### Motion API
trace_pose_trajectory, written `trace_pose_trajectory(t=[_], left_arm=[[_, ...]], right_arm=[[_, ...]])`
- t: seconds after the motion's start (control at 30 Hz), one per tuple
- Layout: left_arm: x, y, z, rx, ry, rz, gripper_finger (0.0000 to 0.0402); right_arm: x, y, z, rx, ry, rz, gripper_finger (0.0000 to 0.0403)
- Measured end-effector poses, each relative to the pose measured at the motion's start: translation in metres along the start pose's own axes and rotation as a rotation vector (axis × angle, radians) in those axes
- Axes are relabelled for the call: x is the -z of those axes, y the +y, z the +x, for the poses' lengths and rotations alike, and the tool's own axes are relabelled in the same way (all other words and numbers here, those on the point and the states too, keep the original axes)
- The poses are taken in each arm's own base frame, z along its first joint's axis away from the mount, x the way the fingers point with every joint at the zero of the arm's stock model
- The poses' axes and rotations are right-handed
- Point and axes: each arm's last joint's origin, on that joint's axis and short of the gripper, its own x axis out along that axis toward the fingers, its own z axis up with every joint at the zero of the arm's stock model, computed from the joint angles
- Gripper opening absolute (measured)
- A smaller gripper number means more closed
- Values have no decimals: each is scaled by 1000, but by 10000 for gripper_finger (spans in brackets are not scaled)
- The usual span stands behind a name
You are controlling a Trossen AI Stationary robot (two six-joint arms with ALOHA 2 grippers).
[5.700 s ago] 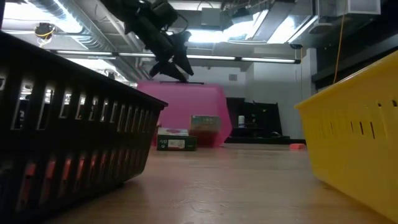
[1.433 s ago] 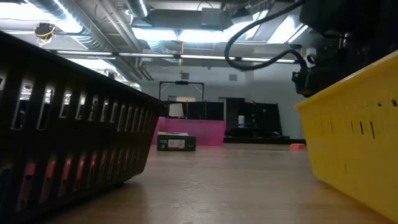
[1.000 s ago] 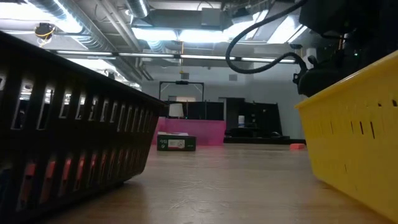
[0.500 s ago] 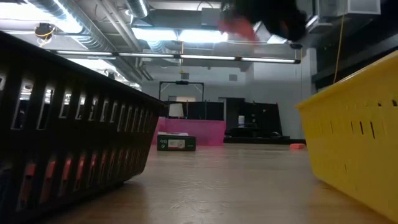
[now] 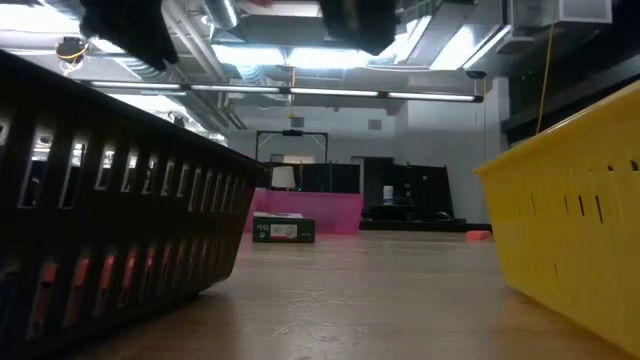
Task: Pick & Place School Supplies
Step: Put the orange eraser into the black bin
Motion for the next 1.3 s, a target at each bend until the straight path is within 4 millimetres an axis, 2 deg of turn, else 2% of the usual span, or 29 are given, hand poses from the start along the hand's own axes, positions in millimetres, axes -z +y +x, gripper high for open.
trace_pose_trajectory(t=[0.1, 0.2, 0.33, 0.47, 0.67, 0.93, 1.03, 1.13, 1.2, 1.3], left_arm=[[15, -1, 12, 51, -12, -53, 182], [23, -2, 20, 84, -18, -84, 182], [28, -6, 25, 114, -11, -88, 182], [28, -9, 26, 141, -26, -89, 182], [25, -12, 26, 169, -40, -79, 182], [28, -15, 22, 195, -39, -60, 182], [29, -20, 17, 247, -59, -38, 182], [29, -28, 10, 318, -98, -18, 182], [27, -38, 6, 388, -141, 15, 182], [30, -61, 4, 550, -183, 160, 182]], right_arm=[[4, 11, 13, -43, 23, 11, 72], [13, 13, 25, -42, 57, 20, 72], [10, 17, 31, -116, 36, 41, 78], [14, 17, 40, -143, 42, 79, 103], [14, 18, 41, -139, 30, 109, 135], [13, 18, 40, -114, -11, 124, 134], [6, 22, 30, -110, -76, 104, 130], [-3, 30, 7, -110, -137, 39, 127], [-4, 38, -9, -106, -186, -23, 126], [-1, 48, -29, -72, -240, -102, 125]])
